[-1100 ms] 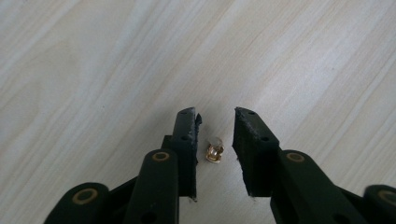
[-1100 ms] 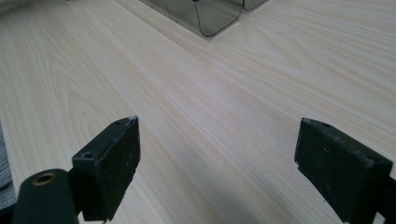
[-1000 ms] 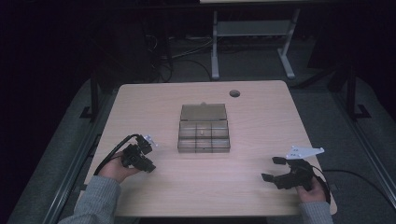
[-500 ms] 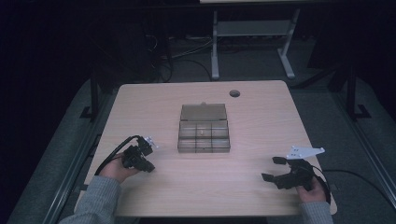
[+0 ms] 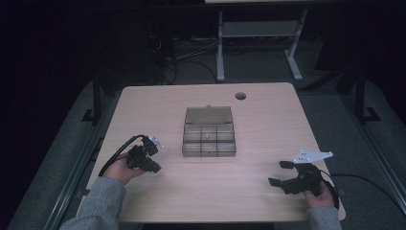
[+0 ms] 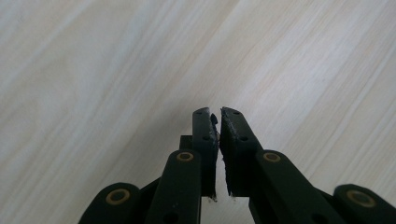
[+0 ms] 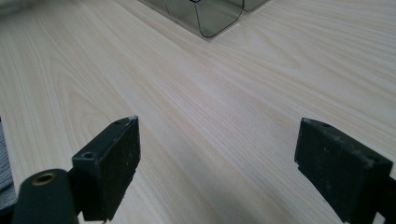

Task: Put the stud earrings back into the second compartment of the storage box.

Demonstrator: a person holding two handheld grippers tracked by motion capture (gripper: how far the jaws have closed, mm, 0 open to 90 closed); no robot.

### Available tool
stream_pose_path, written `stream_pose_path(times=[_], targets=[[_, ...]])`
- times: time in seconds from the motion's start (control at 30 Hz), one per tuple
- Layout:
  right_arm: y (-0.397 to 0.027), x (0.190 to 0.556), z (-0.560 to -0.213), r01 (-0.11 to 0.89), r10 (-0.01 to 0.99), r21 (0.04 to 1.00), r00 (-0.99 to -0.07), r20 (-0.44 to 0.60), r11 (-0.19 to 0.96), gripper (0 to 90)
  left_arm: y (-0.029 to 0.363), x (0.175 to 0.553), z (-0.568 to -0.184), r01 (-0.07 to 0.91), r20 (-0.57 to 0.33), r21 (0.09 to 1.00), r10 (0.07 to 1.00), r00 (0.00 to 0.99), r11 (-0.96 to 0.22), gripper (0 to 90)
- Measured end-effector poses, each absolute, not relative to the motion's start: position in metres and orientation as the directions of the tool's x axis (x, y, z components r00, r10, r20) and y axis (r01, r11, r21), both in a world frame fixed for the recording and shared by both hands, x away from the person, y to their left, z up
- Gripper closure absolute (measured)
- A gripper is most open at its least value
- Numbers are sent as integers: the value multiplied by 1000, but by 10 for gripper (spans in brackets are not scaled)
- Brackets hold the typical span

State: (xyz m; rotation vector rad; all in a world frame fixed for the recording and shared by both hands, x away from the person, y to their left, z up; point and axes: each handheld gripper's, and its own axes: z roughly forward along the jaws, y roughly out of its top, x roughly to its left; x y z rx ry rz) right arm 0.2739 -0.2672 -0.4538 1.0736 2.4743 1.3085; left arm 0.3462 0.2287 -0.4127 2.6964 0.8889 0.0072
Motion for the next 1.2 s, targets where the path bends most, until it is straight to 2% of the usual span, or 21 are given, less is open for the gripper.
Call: stream_pose_path(times=[0.5, 1.2], targets=[[-270, 274, -454, 521, 645, 774, -738, 197, 359, 140, 206, 363, -397, 565, -102, 315, 564, 819, -763, 844], [-269, 274, -453, 531, 648, 768, -734, 205, 359, 140, 197, 378, -372, 552, -103, 343, 554, 826, -760, 843]])
